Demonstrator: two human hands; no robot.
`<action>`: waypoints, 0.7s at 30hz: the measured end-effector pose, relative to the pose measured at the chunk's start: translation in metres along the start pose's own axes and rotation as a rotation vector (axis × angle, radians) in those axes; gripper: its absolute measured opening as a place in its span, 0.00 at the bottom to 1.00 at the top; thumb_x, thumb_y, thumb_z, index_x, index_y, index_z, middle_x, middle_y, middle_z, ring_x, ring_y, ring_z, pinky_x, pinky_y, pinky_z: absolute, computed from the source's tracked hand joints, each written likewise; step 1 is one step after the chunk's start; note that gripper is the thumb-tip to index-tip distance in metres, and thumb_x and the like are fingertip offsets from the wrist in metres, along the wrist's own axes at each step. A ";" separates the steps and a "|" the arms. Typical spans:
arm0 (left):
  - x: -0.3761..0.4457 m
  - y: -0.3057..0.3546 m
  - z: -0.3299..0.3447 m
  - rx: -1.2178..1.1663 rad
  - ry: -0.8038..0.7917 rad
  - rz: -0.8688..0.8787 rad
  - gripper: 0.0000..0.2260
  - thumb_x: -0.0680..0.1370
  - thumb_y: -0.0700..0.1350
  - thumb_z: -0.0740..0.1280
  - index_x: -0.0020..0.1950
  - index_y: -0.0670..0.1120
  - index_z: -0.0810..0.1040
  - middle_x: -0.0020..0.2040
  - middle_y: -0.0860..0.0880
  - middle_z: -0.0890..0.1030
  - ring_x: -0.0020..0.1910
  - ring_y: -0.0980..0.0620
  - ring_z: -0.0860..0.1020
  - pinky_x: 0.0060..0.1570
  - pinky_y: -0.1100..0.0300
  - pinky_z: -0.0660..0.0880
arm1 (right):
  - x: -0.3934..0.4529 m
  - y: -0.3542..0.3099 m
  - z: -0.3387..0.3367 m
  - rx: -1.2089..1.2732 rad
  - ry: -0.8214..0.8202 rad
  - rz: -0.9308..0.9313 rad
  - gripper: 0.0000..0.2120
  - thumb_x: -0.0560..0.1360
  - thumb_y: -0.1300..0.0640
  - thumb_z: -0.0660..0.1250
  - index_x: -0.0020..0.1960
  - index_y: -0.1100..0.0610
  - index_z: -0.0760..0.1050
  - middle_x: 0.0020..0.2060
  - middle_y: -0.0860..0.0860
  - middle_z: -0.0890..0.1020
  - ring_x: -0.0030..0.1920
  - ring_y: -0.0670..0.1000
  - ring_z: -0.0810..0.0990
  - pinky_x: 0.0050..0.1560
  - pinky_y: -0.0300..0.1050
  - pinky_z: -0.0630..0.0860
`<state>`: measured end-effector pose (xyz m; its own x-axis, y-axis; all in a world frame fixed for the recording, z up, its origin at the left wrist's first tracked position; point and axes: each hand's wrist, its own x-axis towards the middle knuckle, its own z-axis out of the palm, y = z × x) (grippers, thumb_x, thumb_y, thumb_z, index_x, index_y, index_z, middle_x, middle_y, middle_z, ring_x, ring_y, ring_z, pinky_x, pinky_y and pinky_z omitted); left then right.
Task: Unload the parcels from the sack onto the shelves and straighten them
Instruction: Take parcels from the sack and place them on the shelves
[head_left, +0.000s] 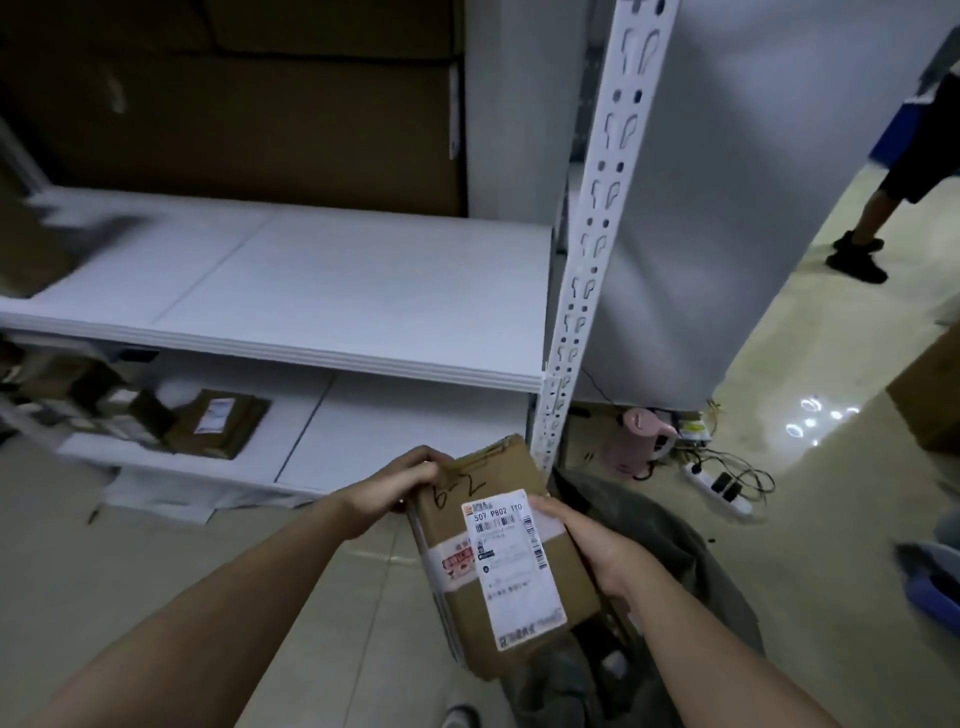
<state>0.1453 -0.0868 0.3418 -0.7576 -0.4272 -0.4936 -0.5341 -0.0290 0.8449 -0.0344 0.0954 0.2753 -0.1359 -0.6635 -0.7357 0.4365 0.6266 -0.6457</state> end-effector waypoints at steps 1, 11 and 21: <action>-0.008 0.001 -0.005 -0.012 0.025 0.012 0.23 0.67 0.53 0.62 0.59 0.45 0.74 0.51 0.47 0.77 0.48 0.53 0.74 0.48 0.58 0.69 | -0.001 -0.004 0.009 -0.021 -0.007 -0.016 0.30 0.59 0.37 0.74 0.55 0.53 0.82 0.51 0.57 0.85 0.49 0.57 0.84 0.52 0.50 0.79; -0.065 -0.031 -0.077 -0.304 0.422 -0.103 0.29 0.73 0.61 0.63 0.71 0.54 0.62 0.67 0.49 0.68 0.65 0.47 0.69 0.60 0.50 0.69 | 0.026 -0.071 0.112 -0.131 0.019 -0.361 0.38 0.69 0.44 0.71 0.74 0.45 0.57 0.55 0.48 0.81 0.56 0.52 0.79 0.57 0.52 0.76; -0.112 -0.074 -0.194 -0.197 0.527 -0.053 0.15 0.79 0.47 0.61 0.66 0.55 0.66 0.57 0.50 0.77 0.59 0.48 0.75 0.59 0.50 0.70 | 0.079 -0.115 0.267 -0.267 -0.034 -0.551 0.51 0.61 0.43 0.75 0.76 0.47 0.51 0.62 0.45 0.72 0.60 0.47 0.73 0.64 0.45 0.68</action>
<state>0.3427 -0.2125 0.3747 -0.4151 -0.8124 -0.4095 -0.4477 -0.2095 0.8693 0.1418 -0.1381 0.3460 -0.2482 -0.9289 -0.2749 0.0717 0.2654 -0.9615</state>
